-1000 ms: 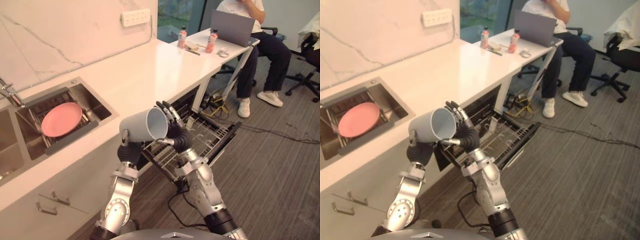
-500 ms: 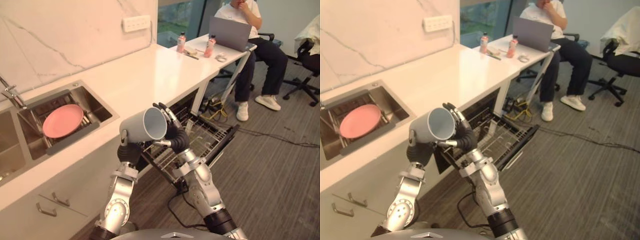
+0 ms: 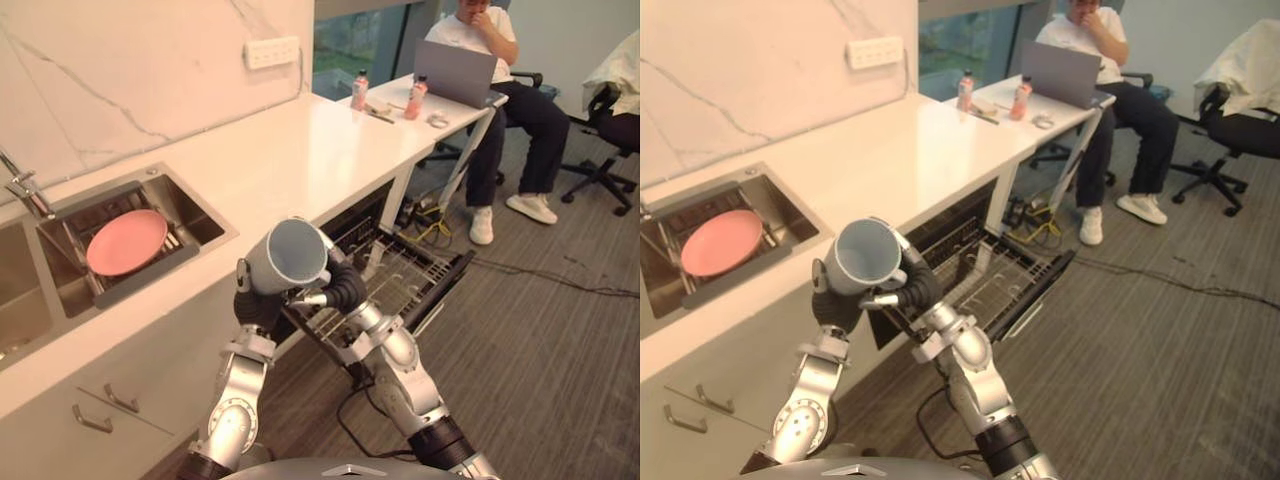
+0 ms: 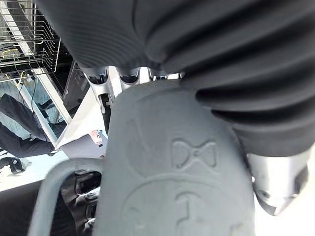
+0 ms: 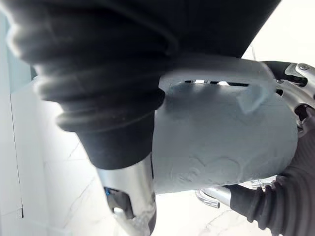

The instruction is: Walk over to the sink, pick up the cup, carry it to the dishwasher, place the cup inside the dishwasher, then close the dishwasher door

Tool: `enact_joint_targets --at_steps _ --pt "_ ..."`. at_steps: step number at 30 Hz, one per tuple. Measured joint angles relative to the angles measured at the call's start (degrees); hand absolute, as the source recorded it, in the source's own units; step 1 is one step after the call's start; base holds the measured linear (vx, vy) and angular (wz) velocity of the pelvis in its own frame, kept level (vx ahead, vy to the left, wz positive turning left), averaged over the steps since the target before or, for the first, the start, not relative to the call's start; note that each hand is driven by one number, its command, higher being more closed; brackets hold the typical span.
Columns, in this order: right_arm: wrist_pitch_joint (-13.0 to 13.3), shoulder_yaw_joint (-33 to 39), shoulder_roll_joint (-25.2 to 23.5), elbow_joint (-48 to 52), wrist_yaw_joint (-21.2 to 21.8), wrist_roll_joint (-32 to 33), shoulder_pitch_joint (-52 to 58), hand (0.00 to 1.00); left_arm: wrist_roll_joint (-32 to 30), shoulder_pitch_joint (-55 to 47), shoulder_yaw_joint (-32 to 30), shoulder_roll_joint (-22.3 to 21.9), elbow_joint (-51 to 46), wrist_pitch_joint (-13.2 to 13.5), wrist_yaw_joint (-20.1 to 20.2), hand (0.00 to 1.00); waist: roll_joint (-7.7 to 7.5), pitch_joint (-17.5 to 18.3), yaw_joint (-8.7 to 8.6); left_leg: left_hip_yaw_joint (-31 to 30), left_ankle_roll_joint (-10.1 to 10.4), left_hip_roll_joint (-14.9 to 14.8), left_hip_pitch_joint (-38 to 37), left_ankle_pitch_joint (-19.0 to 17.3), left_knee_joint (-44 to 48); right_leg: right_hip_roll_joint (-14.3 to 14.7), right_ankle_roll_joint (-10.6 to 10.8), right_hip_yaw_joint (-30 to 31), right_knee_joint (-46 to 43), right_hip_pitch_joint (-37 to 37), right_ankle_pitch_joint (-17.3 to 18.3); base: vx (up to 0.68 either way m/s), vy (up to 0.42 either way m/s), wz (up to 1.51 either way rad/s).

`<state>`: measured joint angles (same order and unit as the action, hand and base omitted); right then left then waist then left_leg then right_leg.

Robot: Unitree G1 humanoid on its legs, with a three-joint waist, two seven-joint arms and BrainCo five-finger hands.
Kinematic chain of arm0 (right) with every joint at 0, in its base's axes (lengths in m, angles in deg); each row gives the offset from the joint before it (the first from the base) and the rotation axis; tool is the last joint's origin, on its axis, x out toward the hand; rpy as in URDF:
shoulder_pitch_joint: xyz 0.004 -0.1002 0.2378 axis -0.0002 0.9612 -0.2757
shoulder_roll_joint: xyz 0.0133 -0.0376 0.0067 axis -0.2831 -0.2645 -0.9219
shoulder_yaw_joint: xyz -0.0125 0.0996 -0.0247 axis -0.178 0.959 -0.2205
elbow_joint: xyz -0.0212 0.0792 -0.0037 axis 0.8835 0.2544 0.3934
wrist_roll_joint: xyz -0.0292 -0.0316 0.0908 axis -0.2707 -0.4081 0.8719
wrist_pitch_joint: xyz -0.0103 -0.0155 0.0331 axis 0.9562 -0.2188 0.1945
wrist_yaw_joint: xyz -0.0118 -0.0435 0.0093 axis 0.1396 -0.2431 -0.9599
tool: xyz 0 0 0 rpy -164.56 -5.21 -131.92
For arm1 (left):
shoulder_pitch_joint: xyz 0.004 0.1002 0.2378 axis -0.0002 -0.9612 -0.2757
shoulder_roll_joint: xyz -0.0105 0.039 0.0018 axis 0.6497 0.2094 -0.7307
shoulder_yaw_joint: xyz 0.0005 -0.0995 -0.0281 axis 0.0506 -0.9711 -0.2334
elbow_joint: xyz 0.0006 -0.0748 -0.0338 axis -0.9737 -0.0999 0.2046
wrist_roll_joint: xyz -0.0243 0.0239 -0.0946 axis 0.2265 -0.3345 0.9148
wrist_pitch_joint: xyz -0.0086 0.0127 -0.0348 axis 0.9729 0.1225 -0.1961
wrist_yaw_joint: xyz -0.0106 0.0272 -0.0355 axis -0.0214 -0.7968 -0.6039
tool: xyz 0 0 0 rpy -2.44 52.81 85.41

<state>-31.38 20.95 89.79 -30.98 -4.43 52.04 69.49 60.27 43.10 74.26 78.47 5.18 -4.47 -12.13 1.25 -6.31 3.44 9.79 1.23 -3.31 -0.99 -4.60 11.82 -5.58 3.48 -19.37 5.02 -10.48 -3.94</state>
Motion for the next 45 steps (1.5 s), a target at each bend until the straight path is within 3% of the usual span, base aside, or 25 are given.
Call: enact_joint_targets --at_steps 6,7,13,26,27,37,42,45 --pt "0.0 -0.1 0.0 0.0 -2.2 -0.2 0.0 0.0 0.0 0.0 0.1 0.0 0.2 -0.1 0.0 1.0 0.33 0.2 -0.1 -0.4 0.0 0.1 0.0 0.0 -0.2 0.0 0.2 -0.2 0.0 -0.3 0.2 0.0 0.0 0.03" --pt "0.0 0.0 0.0 0.0 -3.0 -0.2 0.0 1.0 0.0 -0.1 0.2 0.0 0.2 -0.1 0.0 1.0 0.47 0.3 -0.15 -0.4 0.1 0.2 0.0 0.1 -0.5 -0.1 0.2 -0.2 0.0 -0.3 0.2 0.0 0.0 0.0" --pt "0.0 0.3 -0.2 0.1 -6.6 -2.3 0.0 1.0 -0.2 -0.1 0.9 0.1 0.3 -0.1 -1.0 1.0 0.9 0.6 -0.28 -0.4 0.1 0.4 -0.1 0.3 -0.9 -0.2 0.2 -0.2 0.0 0.0 0.1 0.0 0.0 0.0" --pt "0.0 0.5 -0.6 0.4 -10.0 -4.5 0.0 1.0 -1.1 -0.1 1.6 0.1 0.3 0.4 -2.6 1.0 0.96 0.6 -0.35 0.4 0.1 0.2 -0.5 0.3 -1.0 -0.2 0.2 0.8 0.0 0.3 0.1 0.0 0.0 -0.04" --pt "0.0 0.5 -0.8 0.4 -10.7 -4.5 0.0 1.0 -1.3 -0.1 1.7 0.1 0.3 0.7 -2.6 0.0 1.0 0.5 -0.24 1.1 0.2 0.1 -0.9 0.3 -1.2 -0.1 0.2 1.4 0.0 0.3 0.1 -0.01 0.006 -0.22" --pt "0.1 6.9 -2.3 2.5 -17.4 -4.4 1.6 1.0 -3.3 -1.8 0.4 0.0 0.4 2.2 -2.4 0.0 1.1 0.5 -0.76 1.4 0.2 -0.1 -1.2 0.2 -1.3 -0.1 0.3 1.4 0.0 0.3 0.1 0.0 0.002 -0.02" --pt "0.0 10.4 -2.3 2.5 -18.3 -3.4 1.6 1.0 -3.6 -1.9 -1.2 0.1 0.5 2.1 -2.5 0.0 1.05 0.5 -0.74 1.5 0.3 -0.1 -1.3 0.2 -1.1 -0.1 0.3 1.5 0.0 0.2 0.1 0.0 0.0 0.0" --pt "-1.5 13.2 -2.3 2.5 -18.4 -3.3 1.6 1.0 -9.6 -1.9 -2.9 0.2 2.3 1.2 -2.8 0.0 1.0 0.4 -0.73 1.5 0.3 -0.1 -1.3 0.1 -0.9 -0.1 0.3 1.5 0.0 0.2 0.1 0.0 0.0 0.0"
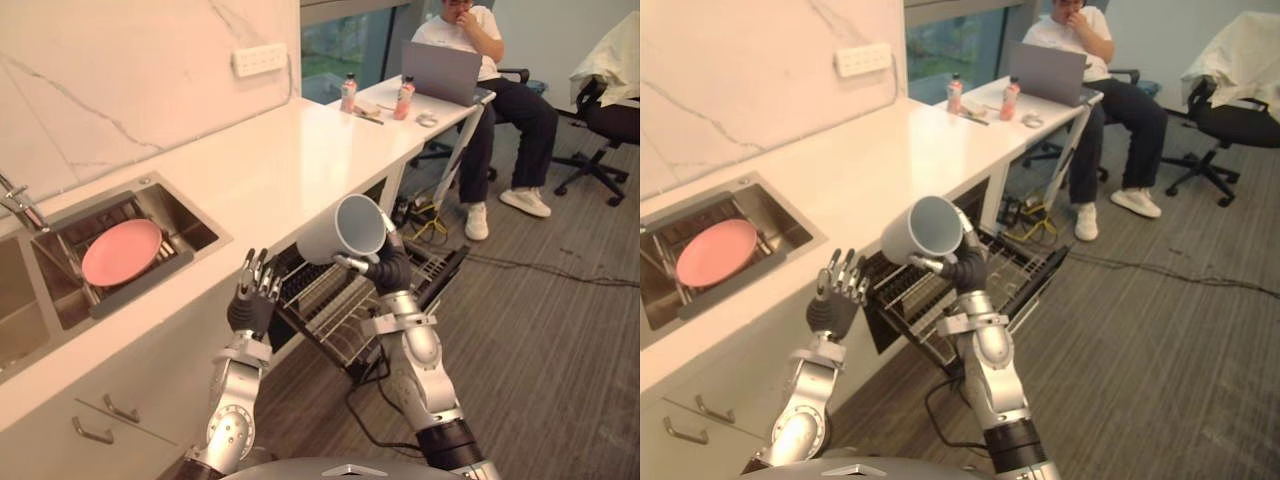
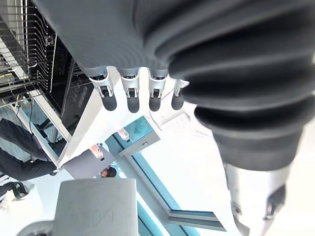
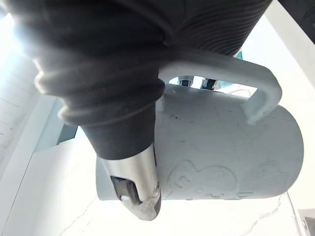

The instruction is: Walk over to the sink, pick up the cup, carry it to the dishwasher, place the cup inside the dishwasher, then close the dishwasher door

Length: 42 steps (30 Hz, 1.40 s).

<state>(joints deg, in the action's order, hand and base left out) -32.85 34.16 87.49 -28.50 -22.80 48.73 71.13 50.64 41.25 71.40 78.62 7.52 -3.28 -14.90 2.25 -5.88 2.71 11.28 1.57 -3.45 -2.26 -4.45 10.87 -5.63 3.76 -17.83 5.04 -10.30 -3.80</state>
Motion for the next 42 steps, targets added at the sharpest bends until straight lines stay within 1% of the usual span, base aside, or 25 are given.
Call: enact_joint_targets --at_steps 2,3,4,5,6,8,9,10,11,12,13,15,16,18,20,22,23,25,26,27,29,32,34,39,42 --pt "-1.9 2.3 0.4 0.0 0.1 0.0 0.0 1.0 -5.3 -0.4 -0.5 0.4 1.5 -0.9 -0.7 0.0 -0.05 -0.1 -0.05 0.0 0.0 0.0 0.0 0.0 0.0 0.0 0.0 0.0 0.0 0.0 0.0 0.0 0.0 0.0" --pt "-3.6 4.0 1.0 0.0 0.5 0.3 0.0 1.0 -9.1 -1.1 -1.0 0.5 2.5 -2.7 -0.5 0.0 -0.11 -0.3 -0.04 0.0 0.0 0.0 0.0 0.0 0.0 0.0 0.0 0.0 0.0 0.0 0.0 0.0 0.0 0.0" --pt "-4.4 4.8 1.5 -0.1 0.6 0.7 0.0 1.0 -10.6 -1.4 -1.1 0.6 3.3 -4.0 -0.2 0.0 -0.13 -0.3 -0.01 0.0 0.0 0.0 0.0 0.0 0.0 0.0 0.0 0.0 0.0 0.0 0.0 0.0 0.0 0.0" --pt "-5.8 6.0 2.7 -0.4 0.7 1.4 0.0 1.0 -12.9 -2.0 -1.2 1.0 5.5 -6.4 0.7 0.0 -0.15 -0.6 -0.01 0.0 0.1 0.0 0.1 0.0 0.0 -0.1 0.0 -0.1 0.0 0.0 0.0 0.0 0.0 0.0" --pt "-7.7 7.4 3.9 -0.6 1.2 1.7 0.0 1.0 -16.3 -2.6 -1.1 1.3 8.6 -9.7 1.6 0.0 -0.1 -0.8 -0.01 0.0 0.1 0.0 0.1 -0.1 0.0 -0.1 0.0 -0.2 0.0 0.0 0.0 0.0 0.0 0.0" --pt "-9.6 9.1 5.6 -2.1 1.9 1.7 -0.1 1.0 -20.7 -4.1 -0.7 2.1 13.7 -12.6 2.2 0.0 -0.06 -1.2 -0.17 -0.2 0.1 0.0 0.4 -0.1 -0.1 -0.1 0.1 -0.4 0.0 0.2 0.1 0.0 0.01 0.04" --pt "-10.7 10.2 7.0 -4.3 2.2 1.7 -0.1 1.0 -24.0 -4.9 0.0 2.5 17.2 -13.6 2.1 0.0 -0.09 -1.5 -0.21 -0.3 0.1 0.0 0.5 -0.2 -0.5 -0.1 0.1 -0.5 0.0 0.2 0.1 0.0 0.005 0.07" --pt "-11.4 10.8 7.7 -5.6 2.6 1.7 -0.1 1.0 -25.8 -5.4 0.2 2.7 18.9 -13.9 2.0 0.0 -0.09 -1.6 -0.18 -0.4 0.2 0.0 0.6 -0.1 -0.7 -0.1 0.1 -0.6 0.0 0.3 0.2 0.0 0.002 0.08" --pt "-13.1 11.9 9.0 -8.1 2.8 1.5 -0.1 1.0 -29.7 -6.4 -0.1 2.9 22.1 -14.1 1.3 0.0 -0.04 -1.7 -0.04 -0.5 0.2 0.1 1.0 0.0 -0.9 -0.2 0.1 -1.1 0.0 0.6 0.2 0.01 -0.001 0.09" --pt "-13.7 12.4 9.5 -9.3 2.9 1.3 -0.1 1.0 -31.7 -6.9 -0.2 3.0 23.4 -14.1 0.8 0.0 0.01 -1.8 -0.01 -0.7 0.2 0.1 1.3 0.1 -0.9 -0.2 0.1 -1.6 0.0 0.8 0.3 0.03 0.0 0.2" --pt "-15.8 13.7 10.7 -12.5 3.0 1.1 -0.3 1.0 -37.1 -7.8 -1.5 3.7 26.8 -13.9 -0.5 0.0 0.14 -2.7 0.38 -1.6 0.2 0.1 1.8 0.3 -0.9 -0.2 0.2 -2.3 0.0 1.0 0.4 0.04 -0.006 0.23" --pt "-17.0 14.4 11.3 -14.7 3.0 1.1 -0.7 1.0 -40.3 -8.4 -3.4 3.8 27.9 -13.4 -1.4 0.0 0.22 -3.2 0.42 -2.3 0.1 0.1 2.4 0.6 -0.7 -0.1 0.6 -3.3 0.0 1.0 0.3 0.03 -0.011 0.26" --pt "-17.6 14.6 11.9 -17.4 3.0 1.1 -1.5 1.0 -42.7 -8.7 -5.2 3.8 29.5 -12.1 -2.3 0.0 0.57 -4.0 0.87 -3.0 -0.3 0.1 2.9 1.0 -0.3 0.0 0.7 -3.8 0.0 1.1 0.3 0.02 -0.014 0.27" --pt "-18.7 14.2 12.4 -21.5 2.9 0.9 -4.5 1.0 -43.7 -7.4 -8.7 3.4 32.8 -10.1 -3.5 0.0 0.95 -5.5 1.16 -3.8 -0.4 -0.1 4.2 0.9 0.9 0.2 0.4 -4.9 0.0 1.3 0.1 0.01 -0.013 0.23" --pt "-19.8 13.3 12.9 -23.4 2.7 -1.5 -8.1 1.0 -44.7 -5.8 -12.4 3.0 35.4 -8.7 -5.1 0.0 1.47 -7.3 2.11 -4.6 -0.5 -0.4 5.6 0.5 2.4 0.7 0.2 -5.0 0.0 1.9 0.0 -0.03 -0.009 0.1" --pt "-20.7 13.1 13.4 -25.5 2.4 -2.9 -12.7 1.0 -44.2 -4.2 -16.8 3.1 37.2 -7.9 -6.3 0.0 0.92 -9.8 2.7 -5.6 -0.4 -0.8 7.3 0.5 3.5 1.2 0.2 -5.9 0.0 2.7 0.1 -0.06 -0.02 0.18" --pt "-21.1 13.0 14.0 -27.5 1.6 -3.3 -16.1 1.0 -43.5 -3.0 -18.8 4.0 38.8 -7.6 -7.0 0.0 0.21 -12.1 3.53 -6.2 -0.2 -1.1 8.1 0.6 4.0 1.5 -0.1 -6.5 0.0 3.0 0.0 -0.07 -0.027 0.17" --pt "-21.8 11.8 14.8 -29.8 0.0 -3.3 -20.8 1.0 -42.6 -2.3 -20.6 5.9 42.1 -7.8 -7.4 0.0 -1.3 -15.0 4.65 -6.8 0.1 -1.4 9.2 0.9 4.0 1.9 -0.8 -7.0 0.0 3.9 0.1 -0.07 -0.028 0.14" --pt "-22.5 11.6 15.7 -30.2 -0.8 -3.3 -23.3 1.0 -42.1 -2.3 -21.8 6.3 44.1 -8.2 -7.7 0.0 -2.64 -16.8 5.61 -7.1 0.1 -1.5 10.5 1.3 3.9 2.0 -1.1 -7.7 0.0 5.1 0.0 -0.04 -0.005 0.15" --pt "-23.6 11.6 16.7 -30.5 -1.6 -3.3 -25.7 1.0 -42.0 -2.2 -22.6 6.5 45.4 -8.5 -8.0 0.0 -3.48 -18.2 6.55 -7.5 0.1 -1.4 11.9 1.6 3.9 2.0 -1.1 -8.1 0.0 6.2 -0.6 -0.03 0.01 0.17" --pt "-25.1 11.6 17.9 -33.9 -2.5 -3.4 -30.1 1.0 -40.8 -2.1 -22.9 6.0 46.3 -8.6 -7.9 0.0 -3.75 -19.1 7.96 -8.0 -0.1 -1.0 13.7 2.1 3.9 1.8 -1.2 -8.7 -0.1 7.5 -1.0 0.02 0.044 0.21" --pt "-28.1 10.4 18.2 -39.1 -3.4 -3.6 -36.2 1.0 -41.0 -2.1 -22.9 5.8 47.0 -8.0 -8.2 0.0 -3.46 -19.4 9.33 -9.1 -0.3 -0.5 15.0 2.4 3.9 1.7 -1.0 -9.8 -0.4 8.2 -1.0 0.06 0.032 0.21" --pt "-29.3 9.0 18.8 -41.4 -3.6 -4.8 -39.2 1.0 -41.0 -1.9 -23.0 5.5 47.6 -8.0 -8.5 0.0 -3.27 -19.5 9.49 -10.1 -0.3 -0.2 15.6 2.6 3.9 1.7 -1.0 -10.3 -0.4 8.4 -0.9 0.04 0.028 0.22" --pt "-32.1 8.2 23.0 -47.4 -3.5 -5.7 -44.9 1.0 -40.9 -0.3 -23.1 4.8 49.7 -8.0 -8.4 0.0 -2.23 -20.2 11.33 -11.5 -0.4 0.4 18.3 4.1 2.5 1.4 -1.1 -11.3 -1.2 11.4 -0.7 -0.03 0.034 0.14" --pt "-33.9 7.6 24.9 -50.6 -2.3 -8.0 -47.3 1.0 -40.9 0.8 -23.0 4.3 50.6 -7.9 -8.2 0.0 -1.11 -21.6 11.98 -12.1 -0.6 0.8 18.8 5.8 0.5 0.9 -1.2 -11.6 -2.4 12.8 -0.6 -0.05 0.034 0.1"
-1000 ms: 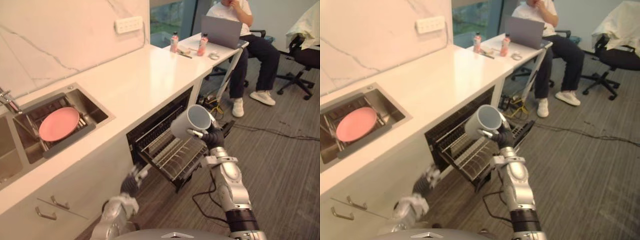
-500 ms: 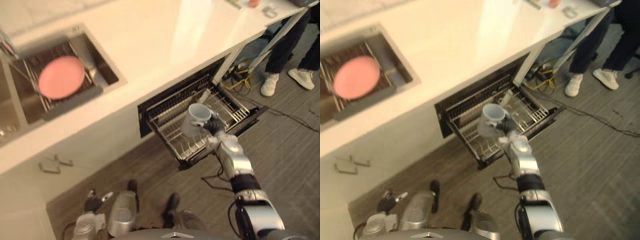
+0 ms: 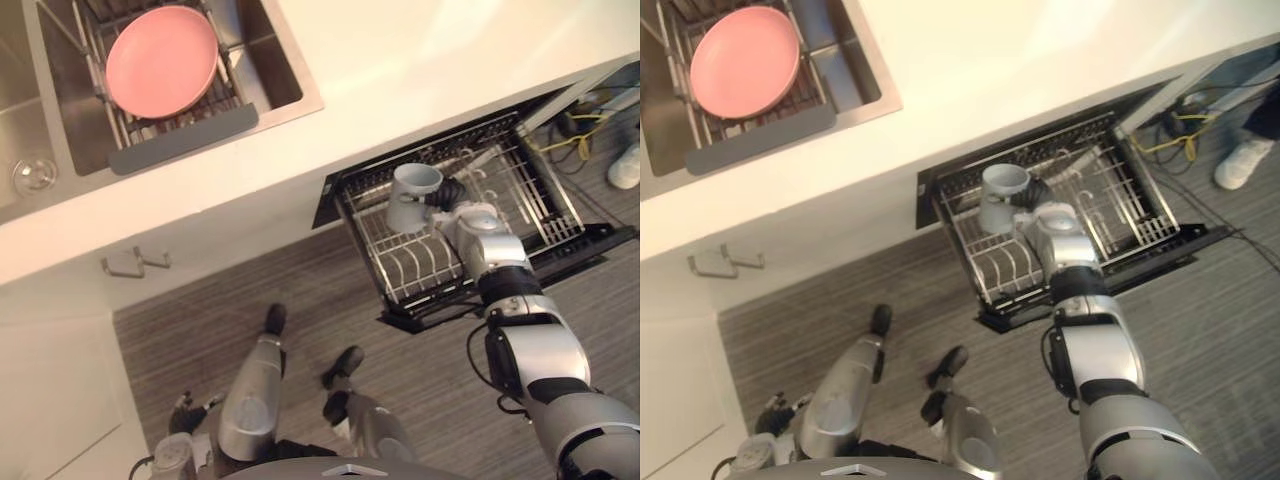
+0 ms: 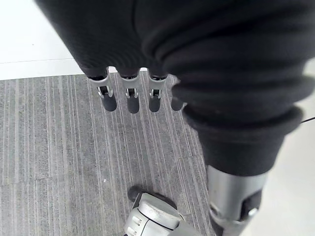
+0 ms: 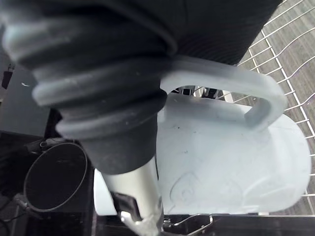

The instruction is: Walk over to the sink, pick up the cup, carry it to the dishwasher, place the cup inside the dishwasher, then close the dishwasher door

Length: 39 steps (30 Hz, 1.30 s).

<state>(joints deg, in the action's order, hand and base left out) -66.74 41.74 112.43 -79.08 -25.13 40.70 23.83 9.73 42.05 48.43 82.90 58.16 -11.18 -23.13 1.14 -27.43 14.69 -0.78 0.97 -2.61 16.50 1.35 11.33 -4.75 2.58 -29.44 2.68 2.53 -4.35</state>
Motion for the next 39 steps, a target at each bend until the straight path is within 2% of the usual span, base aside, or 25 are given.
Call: enact_joint_targets --at_steps 4,5,8,9,16,22,26,32,34,35,36,37,39 --pt "-1.1 0.1 0.2 -2.7 0.8 -2.0 -1.4 1.0 0.0 0.6 0.2 -0.2 0.2 0.2 0.2 0.0 0.4 -0.6 0.17 -0.8 0.1 0.1 1.7 1.0 -0.7 0.0 -0.1 -0.9 -0.5 1.8 0.0 -0.02 0.024 0.11" --pt "-2.1 0.1 0.2 -4.2 1.1 -2.0 -1.6 1.0 0.0 1.0 0.3 -0.4 0.2 0.3 0.2 0.0 0.63 -0.7 0.68 -0.8 0.1 0.1 1.8 1.1 -0.8 0.0 -0.2 -0.9 -0.8 2.1 0.0 -0.01 0.021 0.03" --pt "-2.4 0.7 0.1 -5.6 1.3 -2.1 -2.1 1.0 0.0 1.1 0.6 -0.6 0.2 1.0 0.3 0.0 0.74 -0.8 0.95 -0.9 0.2 -0.1 2.9 1.6 -1.1 0.0 -0.5 -1.0 -1.7 3.6 0.3 0.0 0.006 0.01" --pt "-2.6 2.0 0.1 -6.8 1.2 -2.1 -2.6 0.0 0.0 1.2 0.7 -0.7 0.1 1.2 0.3 0.0 1.07 -1.0 1.02 -1.0 0.1 -0.1 3.0 1.8 -1.4 -0.1 -0.6 -1.0 -1.9 3.8 0.4 0.0 0.0 0.0" --pt "-2.4 2.6 -0.1 -8.5 1.2 -2.0 -2.8 0.0 0.0 1.4 1.5 -1.0 0.0 2.2 0.2 0.0 1.93 -1.4 1.01 -1.0 0.3 -0.2 3.0 2.7 -2.6 -0.2 -0.9 -1.0 -3.2 5.0 0.9 0.0 0.0 0.0" --pt "0.6 4.2 -0.2 -6.9 1.0 -0.5 -2.8 0.0 0.0 1.4 1.9 -0.8 -1.1 2.3 -0.3 0.0 1.95 -1.4 0.77 -0.9 0.5 -0.4 2.4 3.9 -4.2 -0.2 -1.2 -0.8 -4.1 5.6 1.3 0.0 0.0 0.0" --pt "1.6 4.2 -0.3 0.6 1.2 3.3 -2.7 0.0 0.1 1.4 2.8 -0.6 -3.3 2.5 -1.1 0.0 1.94 -1.4 0.2 -0.4 0.6 -0.8 1.8 4.1 -4.7 0.0 -1.4 -0.1 -4.1 5.5 1.1 0.0 0.011 -0.09" --pt "5.9 6.6 -4.0 17.9 4.0 7.3 3.4 0.0 1.2 1.2 2.8 -0.7 -5.0 3.4 -2.7 0.0 1.89 -1.4 -1.86 1.9 0.8 -1.1 -3.4 4.9 -8.3 0.0 -1.4 2.1 -3.8 3.0 1.1 0.02 0.017 -0.18" --pt "8.8 9.1 -6.9 26.6 5.0 9.8 8.6 0.0 1.3 0.8 2.8 -0.9 -5.2 4.1 -3.1 0.0 1.86 -1.4 -2.58 2.5 0.8 -1.1 -4.7 5.0 -9.2 0.1 -1.3 2.6 -3.4 2.3 1.0 0.04 0.025 -0.15" --pt "11.2 10.2 -9.8 33.6 5.6 10.6 13.4 0.0 1.5 0.3 2.6 -0.9 -5.2 4.5 -3.3 0.0 1.71 -1.3 -3.37 2.7 0.7 -1.1 -5.8 5.1 -9.9 0.1 -1.3 2.7 -2.9 1.5 1.0 0.06 0.019 -0.11" --pt "13.9 10.4 -13.6 39.4 7.0 10.5 18.2 0.0 2.1 -0.8 2.3 -0.9 -5.4 5.3 -3.8 0.0 0.95 -0.8 -4.24 3.2 0.7 -1.1 -6.6 5.1 -10.4 0.1 -1.2 3.2 -2.7 1.1 1.1 0.08 0.021 -0.16" --pt "15.5 10.3 -15.7 42.0 7.8 10.5 20.7 0.0 2.3 -1.5 1.8 -0.9 -5.4 5.8 -3.9 0.0 0.41 -0.2 -4.68 3.7 0.8 -1.2 -6.8 5.1 -10.7 0.2 -1.1 3.5 -2.5 1.1 1.1 0.1 0.018 -0.22" --pt "21.1 9.9 -21.7 48.9 10.5 10.5 29.6 0.0 2.3 -3.2 0.5 -0.9 -5.3 6.8 -4.0 0.0 -0.89 1.1 -6.29 4.3 0.9 -1.1 -7.8 4.3 -10.7 0.2 -0.9 3.8 -1.6 0.0 1.0 0.1 0.014 -0.14"
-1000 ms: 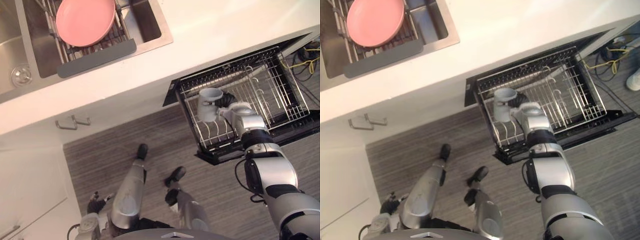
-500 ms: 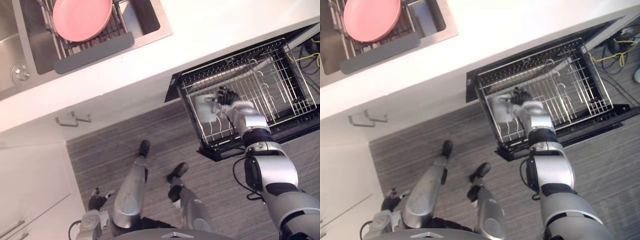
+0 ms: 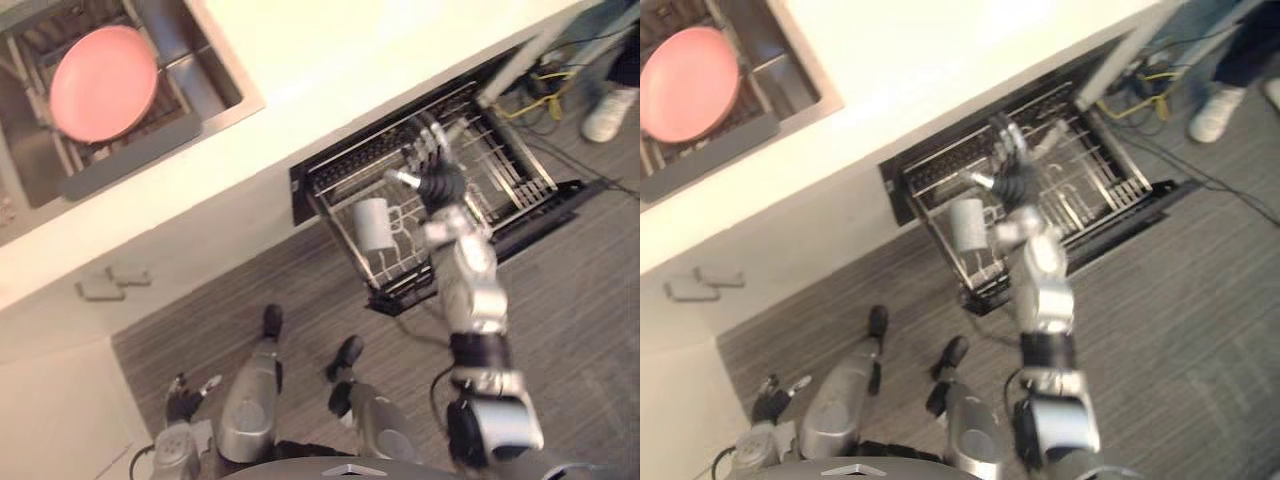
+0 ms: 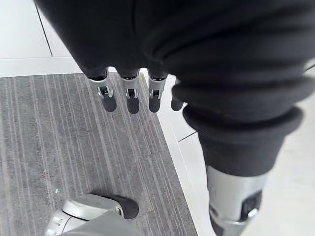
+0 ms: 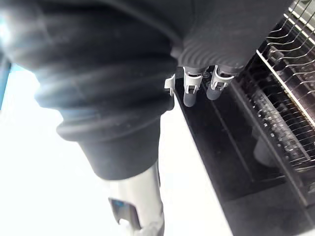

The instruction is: Walk over to the sink, pick up the cup, carry it to the dishwasher, place the cup inside the dishwasher, then close the dishwasher door

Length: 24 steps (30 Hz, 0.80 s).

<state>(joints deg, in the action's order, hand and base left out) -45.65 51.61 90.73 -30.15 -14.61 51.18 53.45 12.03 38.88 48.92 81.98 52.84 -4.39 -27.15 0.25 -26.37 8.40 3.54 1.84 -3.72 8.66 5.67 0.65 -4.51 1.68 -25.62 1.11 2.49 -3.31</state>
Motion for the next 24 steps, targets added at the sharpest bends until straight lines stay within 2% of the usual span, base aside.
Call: enact_joint_targets --at_steps 2,4,6,7,10,13,14,16,17,18,19,20,21,22,23,24 --pt "3.1 -1.3 -1.5 2.1 2.2 0.2 5.0 0.0 0.1 -1.3 -0.2 0.2 0.3 0.1 0.0 0.0 -0.66 1.8 -0.74 0.5 0.0 0.1 -0.8 -0.9 0.1 -0.1 0.3 0.3 0.4 -0.8 0.2 0.07 0.017 -0.1" --pt "5.0 -2.0 -2.0 3.7 4.2 1.5 7.6 0.0 1.1 -2.5 -0.4 0.1 0.6 0.0 0.3 0.0 -0.88 3.8 -0.83 1.1 0.0 0.2 -1.2 -2.0 1.1 -0.2 0.7 0.8 0.6 -1.5 0.5 0.09 0.02 -0.14" --pt "7.4 -2.5 -2.4 4.1 6.6 2.4 8.3 0.0 3.1 -3.6 -1.4 -0.4 2.3 0.1 1.2 0.0 -0.46 4.2 -0.95 0.9 -0.1 0.0 -1.6 -5.7 6.4 -0.3 1.1 0.6 0.1 -4.3 1.7 0.1 0.036 0.03" --pt "8.7 -3.7 -2.3 4.2 8.7 3.9 9.2 0.0 4.8 -5.4 -3.0 -1.4 3.2 0.1 1.7 0.0 0.2 4.9 -1.13 -0.2 -0.1 -0.2 -0.8 -8.7 11.7 -0.2 1.4 -0.6 -0.5 -6.3 2.6 0.07 0.04 0.17" --pt "9.8 -4.5 -2.4 4.1 10.6 4.5 11.1 0.0 6.4 -7.3 -4.8 -3.1 4.6 0.1 1.7 0.0 0.8 6.8 -1.11 -3.0 -0.1 0.4 0.3 -9.8 14.5 -0.2 1.9 -3.8 -0.1 -8.5 3.3 0.08 0.027 0.64" --pt "10.1 -6.7 -2.5 3.5 10.6 4.4 10.6 0.0 6.6 -8.3 -8.8 -4.5 5.8 -0.2 1.6 0.0 1.12 7.9 0.03 -6.8 0.2 1.9 0.3 -8.6 13.7 -0.2 2.3 -9.1 1.3 -11.5 3.7 0.03 -0.013 0.92" --pt "10.1 -7.0 -2.6 3.2 10.1 4.3 10.2 0.0 7.1 -8.4 -11.4 -5.2 6.5 -0.4 2.2 0.0 1.17 8.7 0.78 -6.4 0.7 2.4 0.8 -6.4 12.9 -0.3 2.0 -11.2 0.3 -11.4 4.2 -0.06 -0.027 1.07" --pt "10.2 -6.0 -1.2 2.9 9.0 4.4 8.9 0.0 7.7 -9.2 -14.2 -5.8 6.6 -1.5 3.8 0.0 1.13 10.0 0.23 -4.7 1.2 4.1 2.1 -0.4 9.6 -2.3 0.9 -15.0 -1.1 -10.7 5.1 -0.13 0.037 1.25" --pt "10.3 -4.6 0.7 2.1 8.2 4.5 7.6 0.0 7.4 -9.5 -16.3 -6.5 7.7 -2.1 4.5 0.0 0.75 11.1 -0.22 -3.2 -0.2 4.8 2.2 2.1 7.5 -4.5 1.1 -17.5 -2.1 -9.5 5.4 -0.14 0.092 0.99" --pt "10.4 -2.6 1.8 0.6 8.0 5.6 6.2 0.0 6.4 -10.0 -17.9 -6.9 9.6 -3.0 4.8 0.0 0.84 11.1 -0.17 2.7 -4.3 1.9 2.4 -3.8 16.0 -6.3 1.2 -19.5 -3.7 -9.7 5.3 -0.11 0.057 0.82" --pt "10.6 -1.7 2.2 0.6 7.8 6.5 6.3 0.0 5.9 -10.6 -18.0 -7.2 10.2 -3.3 5.0 0.0 0.76 11.0 -0.49 5.2 -4.1 0.1 2.1 -5.6 19.2 -7.1 1.4 -20.0 -4.3 -10.2 5.2 -0.01 0.061 0.74" --pt "11.2 -0.3 3.1 0.8 7.3 8.4 6.8 0.0 4.8 -11.9 -18.0 -7.9 11.4 -3.5 5.1 0.0 0.6 11.2 -2.28 8.6 -3.0 -3.4 0.3 -7.7 22.9 -8.5 2.3 -22.3 -4.3 -11.8 4.6 -0.04 0.148 1.07" --pt "11.4 1.8 4.9 1.0 6.8 10.3 7.4 0.0 4.2 -13.1 -17.9 -8.9 11.7 -3.8 5.0 0.0 2.09 12.3 -4.1 11.7 -2.0 -6.9 -1.7 -8.4 23.1 -9.4 3.5 -25.0 -4.2 -13.3 3.8 -0.05 0.215 1.21" --pt "11.5 2.9 6.1 1.2 6.6 11.1 8.0 0.0 4.0 -13.4 -17.8 -9.4 11.8 -3.9 5.0 0.0 3.12 13.0 -4.69 12.9 -2.0 -8.6 -2.6 -8.4 22.2 -9.6 4.2 -26.2 -4.2 -13.9 3.4 -0.06 0.29 1.23" --pt "12.0 5.0 7.9 1.3 5.6 11.3 9.0 0.0 2.8 -13.6 -16.7 -9.5 12.6 -3.9 5.0 0.0 5.14 14.3 -5.49 15.6 -1.9 -11.0 -4.8 -7.1 18.9 -10.3 5.6 -28.6 -4.5 -15.0 2.5 -0.03 0.279 0.9" --pt "12.0 6.0 8.3 1.3 5.5 11.3 9.2 0.0 2.1 -13.6 -16.4 -9.5 12.9 -3.8 4.9 0.0 5.83 14.7 -5.71 16.6 -0.7 -11.1 -6.0 -7.0 16.7 -11.0 6.4 -29.3 -4.8 -15.4 2.0 -0.03 0.413 0.89"
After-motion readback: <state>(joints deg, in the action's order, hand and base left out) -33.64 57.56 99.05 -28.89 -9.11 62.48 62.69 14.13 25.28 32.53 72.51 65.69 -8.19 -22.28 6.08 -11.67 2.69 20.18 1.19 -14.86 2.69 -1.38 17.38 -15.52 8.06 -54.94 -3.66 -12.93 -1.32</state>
